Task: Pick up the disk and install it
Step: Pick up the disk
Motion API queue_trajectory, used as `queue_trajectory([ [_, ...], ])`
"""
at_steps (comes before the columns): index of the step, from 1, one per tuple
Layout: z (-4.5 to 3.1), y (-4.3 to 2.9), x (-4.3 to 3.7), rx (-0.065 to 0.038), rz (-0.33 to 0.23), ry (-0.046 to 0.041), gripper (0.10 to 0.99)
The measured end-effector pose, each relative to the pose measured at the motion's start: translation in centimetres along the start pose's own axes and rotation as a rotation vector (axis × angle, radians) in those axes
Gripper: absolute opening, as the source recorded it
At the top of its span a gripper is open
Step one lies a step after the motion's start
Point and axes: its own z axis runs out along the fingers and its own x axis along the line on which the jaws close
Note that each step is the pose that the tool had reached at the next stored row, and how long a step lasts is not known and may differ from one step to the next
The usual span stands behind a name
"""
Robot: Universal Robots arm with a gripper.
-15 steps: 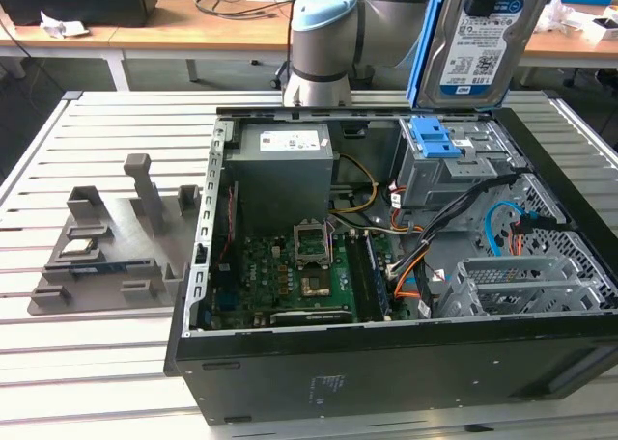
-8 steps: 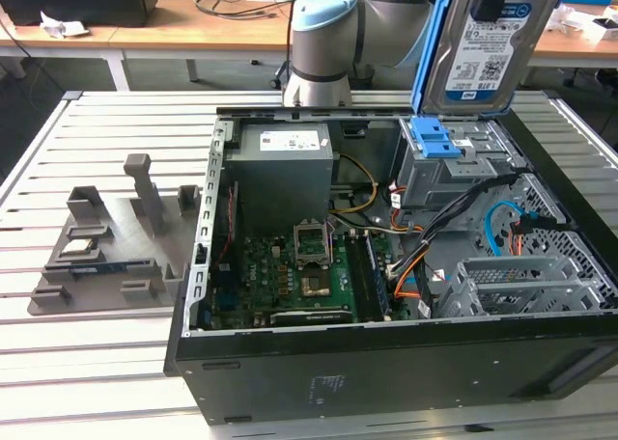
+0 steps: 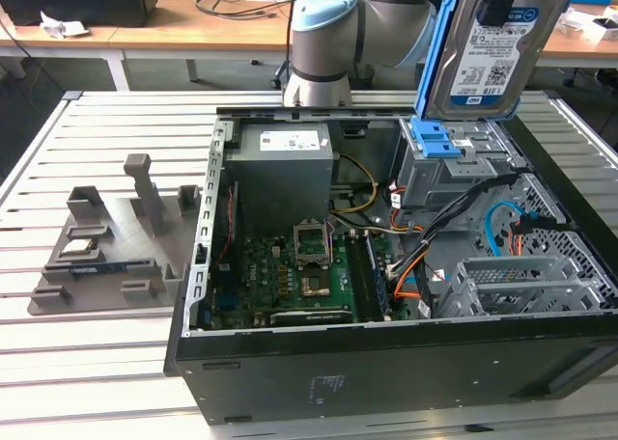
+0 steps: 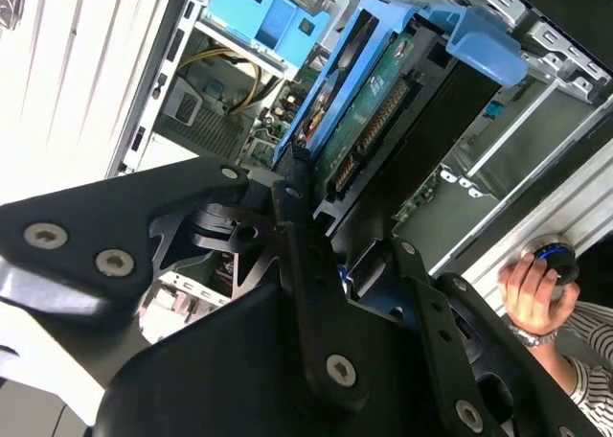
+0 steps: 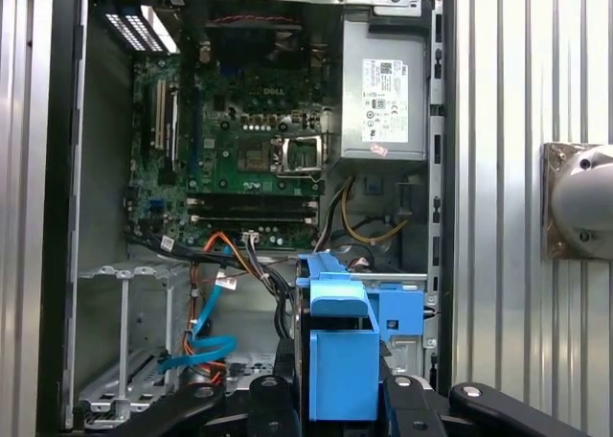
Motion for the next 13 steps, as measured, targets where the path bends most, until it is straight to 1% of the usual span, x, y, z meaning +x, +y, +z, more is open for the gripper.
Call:
queue_trajectory([
  [2,-0.02,-0.08,0.50,0.000,0.000,0.0001,0.369],
  [6,-0.03,-0.19,1.22,0.000,0.000,0.0000,0.369],
  [13,-0.06,-0.35,2.26,0.000,0.000,0.0000,0.369],
])
